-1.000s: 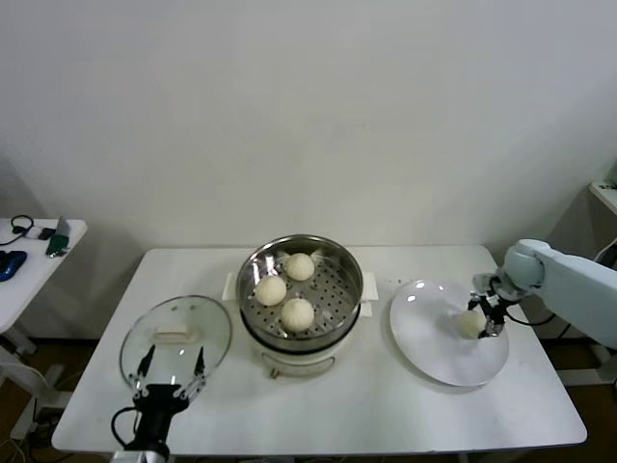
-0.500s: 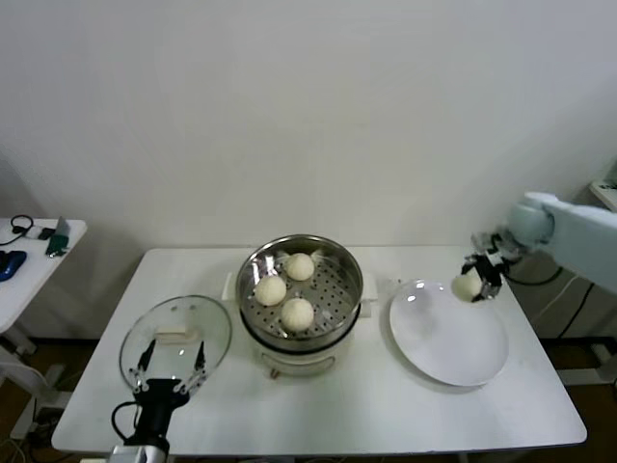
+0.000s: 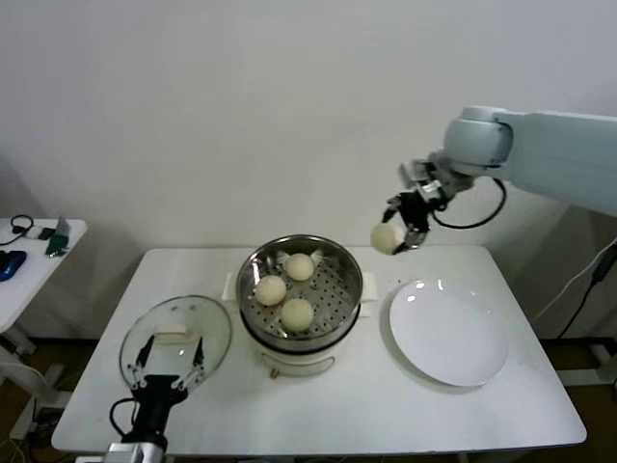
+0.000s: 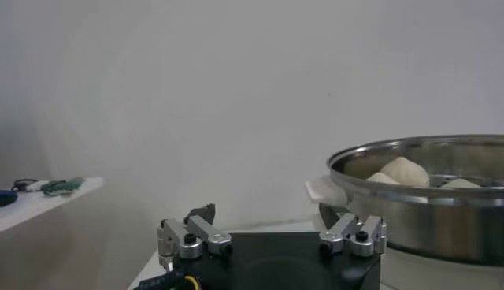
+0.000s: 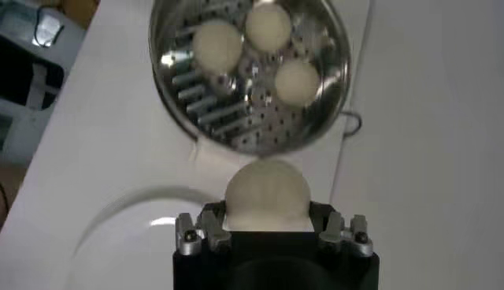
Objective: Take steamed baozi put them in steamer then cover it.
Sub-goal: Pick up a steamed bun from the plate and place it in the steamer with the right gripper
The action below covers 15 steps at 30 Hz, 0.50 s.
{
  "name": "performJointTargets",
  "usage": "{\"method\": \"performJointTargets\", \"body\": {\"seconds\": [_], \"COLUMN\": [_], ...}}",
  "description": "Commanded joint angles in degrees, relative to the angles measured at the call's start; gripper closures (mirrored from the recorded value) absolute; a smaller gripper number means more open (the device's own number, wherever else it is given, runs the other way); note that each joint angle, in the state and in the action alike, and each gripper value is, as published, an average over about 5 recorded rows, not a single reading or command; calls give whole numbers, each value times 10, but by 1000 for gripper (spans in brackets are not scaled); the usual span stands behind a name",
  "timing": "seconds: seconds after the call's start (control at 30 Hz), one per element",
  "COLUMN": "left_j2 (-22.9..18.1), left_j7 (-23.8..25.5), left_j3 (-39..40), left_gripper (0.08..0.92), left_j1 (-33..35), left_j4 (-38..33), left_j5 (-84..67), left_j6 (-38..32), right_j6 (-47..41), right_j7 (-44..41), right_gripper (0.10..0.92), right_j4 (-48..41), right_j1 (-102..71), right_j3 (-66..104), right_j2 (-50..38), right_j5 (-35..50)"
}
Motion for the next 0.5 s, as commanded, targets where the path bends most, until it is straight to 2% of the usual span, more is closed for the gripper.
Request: {"method": "performJointTargets", "body": {"seconds": [0.03, 0.5], "left_j2": [1, 4], "left_j7": [0, 0], "left_j3": [-7, -16], "left_gripper": [177, 177], "left_j1": [-1, 8], "left_j4": [-2, -13], "left_j5": [-11, -19], "left_j6": [2, 1], "right_j6": [-70, -88], "right_j7": [69, 106], "right_gripper": [330, 321], "right_j4": [66, -44], "right_j1": [-23, -173], "right_j3": [15, 15], "right_j2": [134, 165], "right_j5": [90, -11]}}
